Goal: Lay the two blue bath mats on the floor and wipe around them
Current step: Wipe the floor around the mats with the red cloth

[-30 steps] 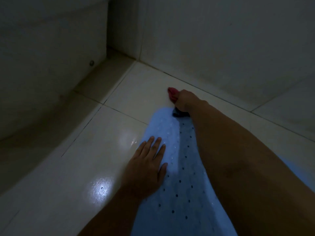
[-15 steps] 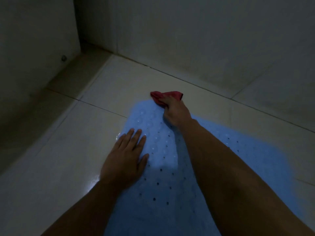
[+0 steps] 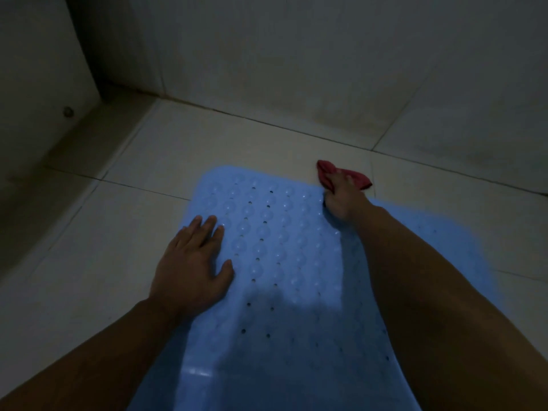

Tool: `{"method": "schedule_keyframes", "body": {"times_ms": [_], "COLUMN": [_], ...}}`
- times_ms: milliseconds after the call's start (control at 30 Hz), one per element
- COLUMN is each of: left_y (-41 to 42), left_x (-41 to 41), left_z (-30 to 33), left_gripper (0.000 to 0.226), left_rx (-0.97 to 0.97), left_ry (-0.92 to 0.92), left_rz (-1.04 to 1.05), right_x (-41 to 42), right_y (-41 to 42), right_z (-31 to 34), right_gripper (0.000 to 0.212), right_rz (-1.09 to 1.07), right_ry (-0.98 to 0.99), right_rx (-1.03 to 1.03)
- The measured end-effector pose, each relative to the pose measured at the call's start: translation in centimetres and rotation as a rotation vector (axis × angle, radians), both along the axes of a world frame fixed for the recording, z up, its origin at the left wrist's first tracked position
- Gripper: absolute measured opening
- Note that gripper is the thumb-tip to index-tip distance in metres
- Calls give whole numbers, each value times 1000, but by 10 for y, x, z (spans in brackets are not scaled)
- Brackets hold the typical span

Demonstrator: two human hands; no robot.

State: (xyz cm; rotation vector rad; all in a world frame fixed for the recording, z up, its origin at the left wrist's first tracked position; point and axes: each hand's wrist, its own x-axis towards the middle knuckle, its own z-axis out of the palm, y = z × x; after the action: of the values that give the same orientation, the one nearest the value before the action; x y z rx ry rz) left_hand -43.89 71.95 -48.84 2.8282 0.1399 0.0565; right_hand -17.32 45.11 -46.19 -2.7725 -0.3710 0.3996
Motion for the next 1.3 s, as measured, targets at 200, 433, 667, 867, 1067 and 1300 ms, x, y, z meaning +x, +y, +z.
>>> {"method": "schedule_keyframes", "body": {"times_ms": [200,433,667,867,1067,1300], "left_y": [-137,-193,-196,-198,-196,-195], "left_x": [29,28,28,34,33,32], "left_z": [12,-16,-13,-8,-9,-10], "left_gripper": [61,78,77,77,79,77], "left_rx": [15,89,115,129,174,196], "left_ry": [-168,-30,47,71,68,17], "left_rz": [-235,-260,-268,-273,-260,-253], "right_x": [8,14,35,74,64,-13], "right_y": [-5,-8,-52,-162,-251,-349], "right_z": [-9,1,24,32,45,22], "right_gripper": [63,79,99,117,91,90], "right_rz": [12,83,50,-100,-246,-398], "right_ry": [58,93,90,94,106,93], "right_rx": [-25,-82,-335,-473,-515,-127]}}
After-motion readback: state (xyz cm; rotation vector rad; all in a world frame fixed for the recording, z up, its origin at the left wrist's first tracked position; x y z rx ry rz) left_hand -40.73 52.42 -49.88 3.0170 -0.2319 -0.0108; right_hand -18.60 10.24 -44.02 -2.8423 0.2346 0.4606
